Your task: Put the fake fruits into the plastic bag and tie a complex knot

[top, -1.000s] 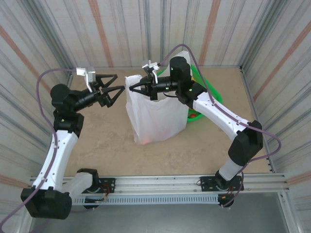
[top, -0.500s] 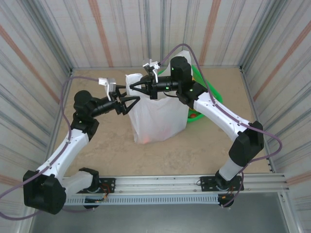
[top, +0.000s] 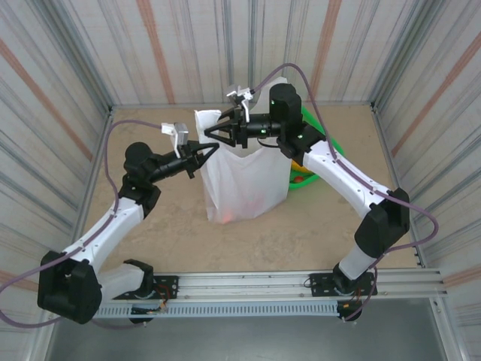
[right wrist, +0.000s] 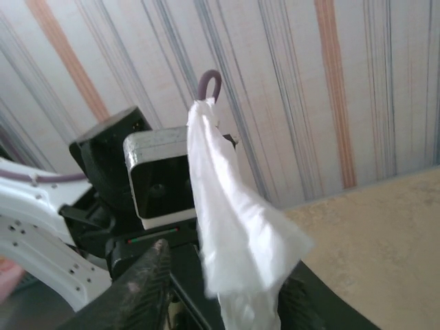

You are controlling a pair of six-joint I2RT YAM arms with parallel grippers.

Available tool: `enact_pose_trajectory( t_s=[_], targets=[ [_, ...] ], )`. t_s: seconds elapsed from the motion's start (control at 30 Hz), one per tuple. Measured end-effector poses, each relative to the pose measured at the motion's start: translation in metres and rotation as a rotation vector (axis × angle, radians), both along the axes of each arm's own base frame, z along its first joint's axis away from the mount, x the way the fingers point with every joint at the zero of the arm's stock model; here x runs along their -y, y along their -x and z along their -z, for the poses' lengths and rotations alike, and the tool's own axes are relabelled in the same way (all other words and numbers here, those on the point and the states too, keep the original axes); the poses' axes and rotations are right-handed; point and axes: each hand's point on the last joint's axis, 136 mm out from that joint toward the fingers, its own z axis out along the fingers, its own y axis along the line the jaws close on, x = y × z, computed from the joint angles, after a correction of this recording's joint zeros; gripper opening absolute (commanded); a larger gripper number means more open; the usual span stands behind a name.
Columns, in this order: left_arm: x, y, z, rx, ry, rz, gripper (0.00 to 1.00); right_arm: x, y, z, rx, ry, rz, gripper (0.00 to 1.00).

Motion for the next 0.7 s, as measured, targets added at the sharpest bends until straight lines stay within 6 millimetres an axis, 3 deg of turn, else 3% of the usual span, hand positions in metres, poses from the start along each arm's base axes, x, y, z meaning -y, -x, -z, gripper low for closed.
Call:
enact_pose_trajectory(
  t_s=[0.1, 0.27, 0.47, 0.6, 0.7],
  targets=[
    [0.002, 0.001, -0.001, 0.009, 0.002, 0.016, 0.02, 0.009, -0.004, -0.006, -0.002, -0.009, -0.012, 0.65],
    [0.007, 0.004, 0.002, 0.012, -0.003, 0.059, 0.02, 0.008, 0.004, -0.030, 0.030, -0.044, -0.063, 0.62],
    [0.010, 0.007, 0.002, 0.016, -0.008, 0.096, 0.02, -0.003, 0.006, -0.039, 0.029, -0.069, -0.112, 0.32],
    [0.011, 0.009, 0.003, 0.017, -0.009, 0.104, 0.02, -0.007, 0.006, -0.033, 0.006, -0.059, -0.122, 0.00],
    [0.011, 0.009, 0.003, 0.018, -0.010, 0.106, 0.03, -0.007, 0.005, -0.033, -0.007, -0.053, -0.121, 0.00]
  ],
)
